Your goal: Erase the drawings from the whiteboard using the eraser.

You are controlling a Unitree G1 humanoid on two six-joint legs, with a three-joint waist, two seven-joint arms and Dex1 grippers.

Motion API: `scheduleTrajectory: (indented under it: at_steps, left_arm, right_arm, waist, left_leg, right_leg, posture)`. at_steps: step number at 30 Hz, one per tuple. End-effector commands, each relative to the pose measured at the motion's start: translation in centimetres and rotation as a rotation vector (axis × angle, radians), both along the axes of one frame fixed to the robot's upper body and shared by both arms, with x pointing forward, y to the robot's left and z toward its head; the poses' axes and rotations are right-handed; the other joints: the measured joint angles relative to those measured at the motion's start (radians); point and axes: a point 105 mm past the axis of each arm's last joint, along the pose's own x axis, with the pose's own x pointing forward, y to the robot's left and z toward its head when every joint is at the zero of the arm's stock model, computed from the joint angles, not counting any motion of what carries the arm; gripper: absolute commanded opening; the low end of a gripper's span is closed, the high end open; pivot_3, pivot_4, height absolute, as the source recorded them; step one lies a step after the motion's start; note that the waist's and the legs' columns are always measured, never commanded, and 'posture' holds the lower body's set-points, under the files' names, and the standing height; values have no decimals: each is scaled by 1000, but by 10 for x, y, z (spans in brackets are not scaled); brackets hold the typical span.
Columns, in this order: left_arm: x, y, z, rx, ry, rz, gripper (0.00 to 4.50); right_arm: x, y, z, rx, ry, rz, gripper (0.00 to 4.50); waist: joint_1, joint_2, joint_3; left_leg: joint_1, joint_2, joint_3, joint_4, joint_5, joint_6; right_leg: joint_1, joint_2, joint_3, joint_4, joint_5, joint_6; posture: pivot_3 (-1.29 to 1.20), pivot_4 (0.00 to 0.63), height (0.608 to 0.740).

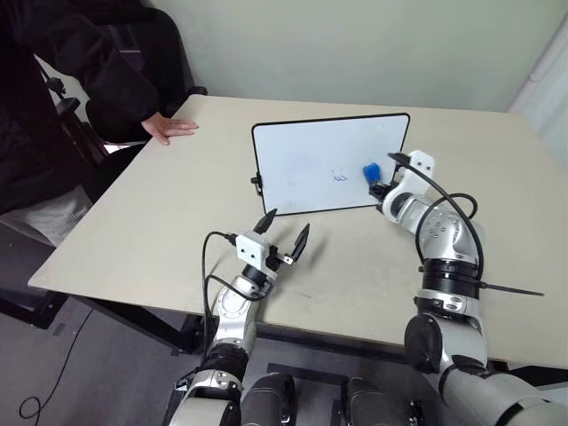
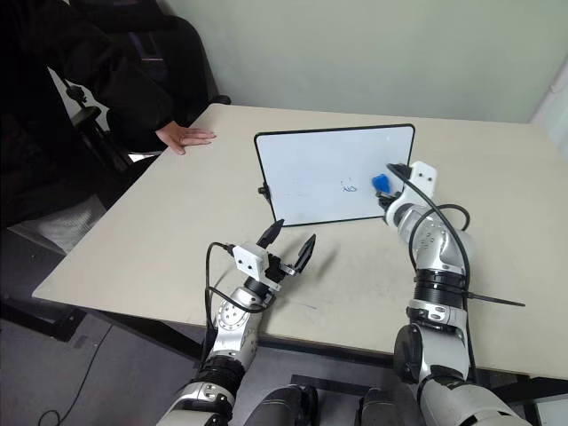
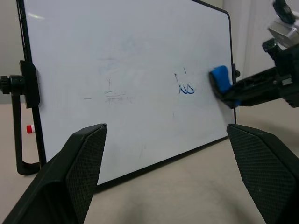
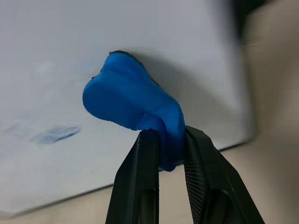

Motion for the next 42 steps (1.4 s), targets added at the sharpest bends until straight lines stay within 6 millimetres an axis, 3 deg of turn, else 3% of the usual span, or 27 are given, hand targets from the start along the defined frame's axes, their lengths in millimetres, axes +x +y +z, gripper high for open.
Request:
scheduleTrajectory:
  at_steps: [1, 5, 12, 23, 29, 35, 42]
  left_arm:
    - [-3, -2, -19, -5, 68, -7, 4500]
    - [-3, -2, -20, -3, 69, -8, 4500]
    - [-2, -2, -22, 0, 70, -10, 4500]
    - [-1, 0, -23, -4, 73, 1, 4500]
    - [0, 0, -23, -7, 71, 7, 4500]
    - [1, 0, -24, -11, 75, 7, 4500]
    - [2, -2, -24, -11, 74, -1, 4500]
  right_arm:
    - [3, 0, 19, 17, -61, -22, 569]
    - [4, 24, 23, 13, -71, 53, 569]
    - [-8, 83, 36, -16, -103, 285, 569]
    - [-18, 132, 48, -102, -143, 486, 569]
    - [1, 100, 26, -147, -52, 347, 569]
    - [14, 64, 25, -127, -29, 203, 569]
    - [15, 44, 20, -144, -4, 133, 569]
  waist:
    - [-2, 0, 0]
    - [-3, 1, 0]
    - [-6, 1, -1]
    - [-3, 1, -1]
    - [1, 1, -1]
    - [1, 1, -1]
    - [-1, 0, 0]
  left_leg:
    - [0, 0, 0, 0, 0, 0]
    - [0, 0, 0, -1, 0, 0]
    - [0, 0, 0, -2, 0, 0]
    - [-1, -1, 0, -3, -1, -1]
    - [0, -1, -1, -6, -1, -1]
    - [0, -1, -1, -6, -1, -1]
    - [0, -1, -1, -6, -1, -1]
  right_leg:
    - [0, 0, 0, 0, 0, 1]
    - [-2, 0, 0, 2, -1, 3]
    - [-3, 0, 0, 2, -1, 3]
    - [-5, 0, 0, 2, 0, 3]
    - [-6, 0, 0, 2, 1, 1]
    - [-6, 0, 0, 2, 1, 0]
    - [-6, 0, 1, 0, 1, 0]
  posture:
    - [0, 150, 740]
    - [0, 150, 740]
    - [0, 150, 740]
    - [0, 150, 740]
    - [0, 150, 740]
    - [0, 150, 740]
    - [0, 150, 740]
